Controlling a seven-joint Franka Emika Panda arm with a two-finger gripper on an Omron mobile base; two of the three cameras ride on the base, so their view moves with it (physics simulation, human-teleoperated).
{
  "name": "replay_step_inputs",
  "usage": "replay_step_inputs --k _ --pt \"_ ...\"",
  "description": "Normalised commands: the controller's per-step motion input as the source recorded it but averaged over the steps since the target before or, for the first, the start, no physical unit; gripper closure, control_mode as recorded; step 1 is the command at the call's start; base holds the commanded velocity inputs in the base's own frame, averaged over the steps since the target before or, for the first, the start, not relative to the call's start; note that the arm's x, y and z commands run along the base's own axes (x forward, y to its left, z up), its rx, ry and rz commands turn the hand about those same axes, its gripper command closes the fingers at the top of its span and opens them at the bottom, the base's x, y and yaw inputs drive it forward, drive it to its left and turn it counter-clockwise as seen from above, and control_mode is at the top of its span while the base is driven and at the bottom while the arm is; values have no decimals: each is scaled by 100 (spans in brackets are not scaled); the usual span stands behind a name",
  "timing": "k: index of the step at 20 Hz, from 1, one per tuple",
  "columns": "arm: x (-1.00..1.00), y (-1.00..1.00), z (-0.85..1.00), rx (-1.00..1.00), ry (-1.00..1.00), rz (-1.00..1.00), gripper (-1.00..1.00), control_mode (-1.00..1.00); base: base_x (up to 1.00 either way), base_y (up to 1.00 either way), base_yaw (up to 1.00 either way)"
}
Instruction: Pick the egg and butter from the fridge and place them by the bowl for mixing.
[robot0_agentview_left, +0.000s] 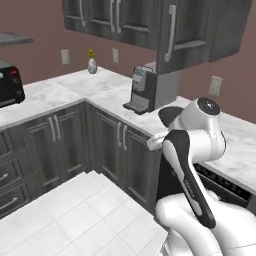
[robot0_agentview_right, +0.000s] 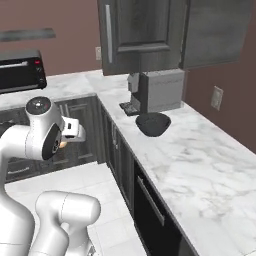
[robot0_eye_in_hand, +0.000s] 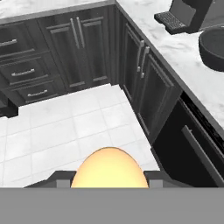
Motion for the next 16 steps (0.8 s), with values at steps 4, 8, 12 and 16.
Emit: replay_step_inputs --k 4,8,12,16 --pt "0 0 0 0 0 0 100 100 63 67 -1" --pt "0 0 0 0 0 0 100 100 68 59 -11" --pt "0 0 0 0 0 0 100 100 71 48 -23" --pt "0 0 0 0 0 0 100 100 58 41 -47"
